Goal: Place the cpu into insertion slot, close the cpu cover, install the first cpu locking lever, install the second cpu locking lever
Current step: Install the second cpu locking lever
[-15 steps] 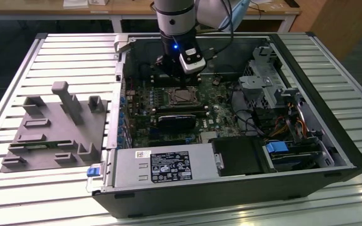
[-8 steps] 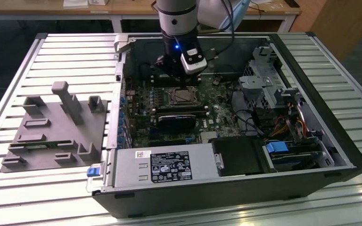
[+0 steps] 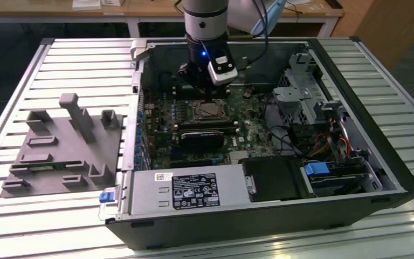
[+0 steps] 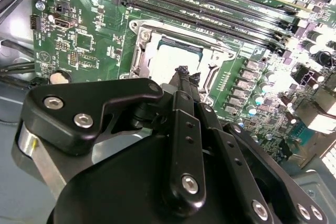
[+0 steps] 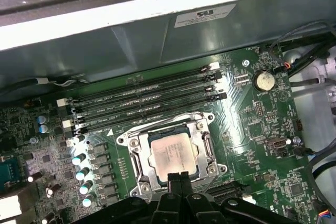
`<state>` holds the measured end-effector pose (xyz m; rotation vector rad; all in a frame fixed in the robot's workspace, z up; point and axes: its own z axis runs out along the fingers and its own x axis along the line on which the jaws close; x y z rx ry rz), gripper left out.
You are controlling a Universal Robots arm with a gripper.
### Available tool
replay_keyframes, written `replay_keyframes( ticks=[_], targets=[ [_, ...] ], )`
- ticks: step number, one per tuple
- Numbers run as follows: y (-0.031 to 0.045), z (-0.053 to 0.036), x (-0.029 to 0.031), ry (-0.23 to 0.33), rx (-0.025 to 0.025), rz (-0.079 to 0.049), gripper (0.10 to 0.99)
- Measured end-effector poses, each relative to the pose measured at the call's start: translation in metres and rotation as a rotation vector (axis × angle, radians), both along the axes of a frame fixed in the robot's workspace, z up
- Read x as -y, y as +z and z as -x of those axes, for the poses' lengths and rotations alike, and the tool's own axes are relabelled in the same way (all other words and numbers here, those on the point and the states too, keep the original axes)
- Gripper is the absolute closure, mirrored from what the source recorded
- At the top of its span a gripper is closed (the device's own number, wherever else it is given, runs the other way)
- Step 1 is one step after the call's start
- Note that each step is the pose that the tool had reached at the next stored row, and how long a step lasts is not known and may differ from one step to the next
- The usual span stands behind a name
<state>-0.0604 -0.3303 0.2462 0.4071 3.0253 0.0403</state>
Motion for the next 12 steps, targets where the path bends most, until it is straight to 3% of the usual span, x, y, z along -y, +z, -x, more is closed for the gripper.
replay_keyframes(
  ticks=[12],
  targets=[
    [0.0, 0.0, 0.0127, 0.0, -0.0001, 0.0, 0.984]
  ],
)
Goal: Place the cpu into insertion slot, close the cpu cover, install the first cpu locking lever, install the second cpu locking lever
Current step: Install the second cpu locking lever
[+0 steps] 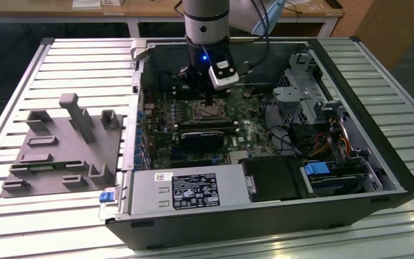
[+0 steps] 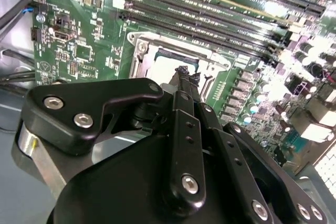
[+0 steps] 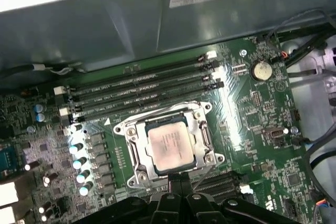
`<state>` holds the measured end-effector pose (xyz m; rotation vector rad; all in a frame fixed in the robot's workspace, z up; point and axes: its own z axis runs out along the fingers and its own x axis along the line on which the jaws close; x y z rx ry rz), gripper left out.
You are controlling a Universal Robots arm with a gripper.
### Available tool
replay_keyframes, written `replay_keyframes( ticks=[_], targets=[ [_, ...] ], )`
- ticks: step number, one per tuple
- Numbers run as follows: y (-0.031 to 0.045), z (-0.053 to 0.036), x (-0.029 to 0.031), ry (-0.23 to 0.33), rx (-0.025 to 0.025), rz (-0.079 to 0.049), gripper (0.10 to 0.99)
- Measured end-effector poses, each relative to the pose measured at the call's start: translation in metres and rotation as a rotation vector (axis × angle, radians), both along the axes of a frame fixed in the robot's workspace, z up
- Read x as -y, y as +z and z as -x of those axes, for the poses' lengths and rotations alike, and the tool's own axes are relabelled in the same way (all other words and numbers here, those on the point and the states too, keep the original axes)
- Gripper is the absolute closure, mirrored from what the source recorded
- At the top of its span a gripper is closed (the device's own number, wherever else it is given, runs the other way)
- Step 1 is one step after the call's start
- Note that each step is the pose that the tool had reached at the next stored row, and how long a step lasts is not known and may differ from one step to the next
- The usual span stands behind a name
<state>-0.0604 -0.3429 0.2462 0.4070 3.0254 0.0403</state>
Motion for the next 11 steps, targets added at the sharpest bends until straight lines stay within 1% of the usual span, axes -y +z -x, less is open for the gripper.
replay_keyframes(
  ticks=[11],
  targets=[
    [-0.0004, 0.0, 0.0179, 0.0, -0.0001, -0.002, 0.984]
  ],
)
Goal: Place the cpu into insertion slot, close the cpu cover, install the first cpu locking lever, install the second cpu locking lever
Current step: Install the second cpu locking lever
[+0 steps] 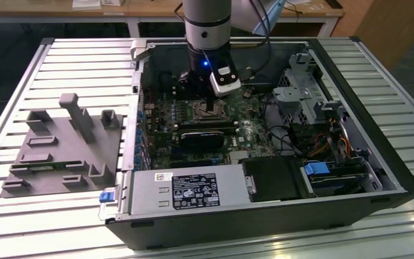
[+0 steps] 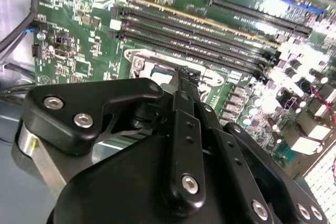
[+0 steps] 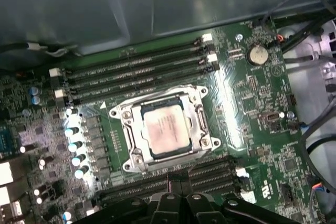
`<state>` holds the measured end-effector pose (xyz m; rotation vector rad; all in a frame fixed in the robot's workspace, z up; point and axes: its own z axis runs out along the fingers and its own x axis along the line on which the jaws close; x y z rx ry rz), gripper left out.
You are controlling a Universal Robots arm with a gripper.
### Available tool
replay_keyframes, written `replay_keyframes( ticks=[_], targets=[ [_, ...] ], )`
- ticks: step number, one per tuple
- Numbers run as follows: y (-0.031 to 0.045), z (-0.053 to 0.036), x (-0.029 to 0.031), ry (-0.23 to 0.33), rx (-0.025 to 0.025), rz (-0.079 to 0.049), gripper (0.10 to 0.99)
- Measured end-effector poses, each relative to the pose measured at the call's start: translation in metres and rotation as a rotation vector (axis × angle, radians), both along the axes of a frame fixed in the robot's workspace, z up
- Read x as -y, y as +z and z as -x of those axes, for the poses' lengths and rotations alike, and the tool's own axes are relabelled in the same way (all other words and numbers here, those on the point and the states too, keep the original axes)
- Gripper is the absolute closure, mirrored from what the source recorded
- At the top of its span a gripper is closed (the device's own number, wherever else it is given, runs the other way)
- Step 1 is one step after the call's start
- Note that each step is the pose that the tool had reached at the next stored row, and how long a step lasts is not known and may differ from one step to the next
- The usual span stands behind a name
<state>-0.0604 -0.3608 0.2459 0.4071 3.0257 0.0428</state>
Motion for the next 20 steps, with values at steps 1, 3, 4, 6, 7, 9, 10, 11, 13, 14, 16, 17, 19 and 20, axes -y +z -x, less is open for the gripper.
replay_keyframes(
  ticks=[1, 3, 4, 6, 7, 9, 10, 11, 13, 14, 16, 17, 19, 20],
  targets=[
    [-0.0003, 0.0, 0.0018, 0.0, 0.0, -0.002, 0.984],
    [-0.001, 0.0, 0.0039, 0.002, 0.0, -0.009, 0.984],
    [-0.0014, 0.0001, 0.0043, 0.004, 0.0, -0.017, 0.984],
    [-0.0022, 0.0003, 0.0048, 0.009, 0.0002, -0.035, 0.984],
    [-0.0025, 0.0005, 0.0051, 0.011, 0.0003, -0.044, 0.984],
    [-0.0032, 0.0007, 0.0072, 0.014, 0.0005, -0.053, 0.984],
    [-0.0034, 0.0009, 0.009, 0.015, 0.0005, -0.055, 0.984],
    [-0.0036, 0.0011, 0.0106, 0.015, 0.0005, -0.056, 0.984],
    [-0.0041, 0.0017, 0.0128, 0.015, 0.0005, -0.061, 0.984],
    [-0.0046, 0.0023, 0.013, 0.016, 0.0005, -0.063, 0.984],
    [-0.0062, 0.0038, 0.0134, 0.018, 0.0008, -0.07, 0.984],
    [-0.0067, 0.0047, 0.0136, 0.02, 0.0018, -0.073, 0.984],
    [-0.0081, 0.0063, 0.0137, 0.024, 0.0057, -0.076, 0.984],
    [-0.0088, 0.007, 0.0138, 0.026, 0.008, -0.077, 0.984]
  ],
)
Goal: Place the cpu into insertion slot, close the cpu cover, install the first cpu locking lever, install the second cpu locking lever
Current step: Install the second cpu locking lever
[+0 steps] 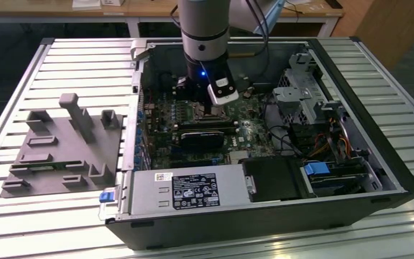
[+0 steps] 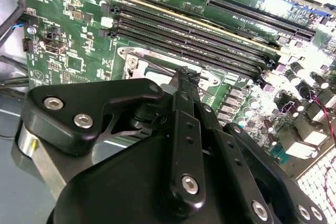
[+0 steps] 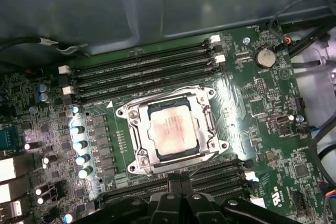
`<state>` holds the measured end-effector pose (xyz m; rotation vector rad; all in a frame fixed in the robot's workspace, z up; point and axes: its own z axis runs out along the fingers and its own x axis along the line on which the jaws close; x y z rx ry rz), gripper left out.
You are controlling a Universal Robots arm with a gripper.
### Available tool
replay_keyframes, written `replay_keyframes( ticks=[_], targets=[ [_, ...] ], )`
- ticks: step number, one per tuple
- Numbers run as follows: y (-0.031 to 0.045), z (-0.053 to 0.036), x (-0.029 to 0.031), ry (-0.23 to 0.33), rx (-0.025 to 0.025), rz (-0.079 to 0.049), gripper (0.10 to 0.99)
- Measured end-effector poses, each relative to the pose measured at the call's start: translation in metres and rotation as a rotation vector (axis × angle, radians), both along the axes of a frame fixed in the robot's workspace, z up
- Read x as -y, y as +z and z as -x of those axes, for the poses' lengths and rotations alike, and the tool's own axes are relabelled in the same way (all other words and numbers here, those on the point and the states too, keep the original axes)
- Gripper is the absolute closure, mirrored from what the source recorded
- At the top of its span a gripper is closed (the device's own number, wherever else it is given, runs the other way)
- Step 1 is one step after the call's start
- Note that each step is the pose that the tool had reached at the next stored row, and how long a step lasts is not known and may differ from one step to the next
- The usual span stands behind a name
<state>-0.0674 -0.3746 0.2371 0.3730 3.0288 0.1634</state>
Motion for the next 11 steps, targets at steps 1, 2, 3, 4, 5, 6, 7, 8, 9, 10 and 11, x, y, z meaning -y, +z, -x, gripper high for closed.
replay_keyframes(
  ticks=[1, 2, 3, 4, 5, 6, 7, 8, 9, 10, 11],
  targets=[
    [-0.0007, 0.0007, 0.0001, 0.002, 0.0024, -0.001, 0.984],
    [-0.0014, 0.0015, 0.0003, 0.004, 0.0052, -0.003, 0.984],
    [-0.002, 0.0024, 0.0005, 0.005, 0.0076, -0.004, 0.984],
    [-0.0028, 0.0032, 0.0008, 0.007, 0.0099, -0.005, 0.984],
    [-0.0036, 0.0041, 0.001, 0.008, 0.0121, -0.006, 0.984],
    [-0.0044, 0.005, 0.0012, 0.01, 0.0143, -0.006, 0.984],
    [-0.0051, 0.006, 0.0015, 0.011, 0.0165, -0.007, 0.984],
    [-0.0058, 0.0069, 0.0017, 0.012, 0.0187, -0.008, 0.984],
    [-0.0067, 0.0079, 0.0019, 0.014, 0.0213, -0.009, 0.984],
    [-0.0074, 0.0089, 0.0021, 0.015, 0.0237, -0.01, 0.984],
    [-0.0082, 0.0099, 0.0023, 0.016, 0.026, -0.011, 0.984]
  ],
)
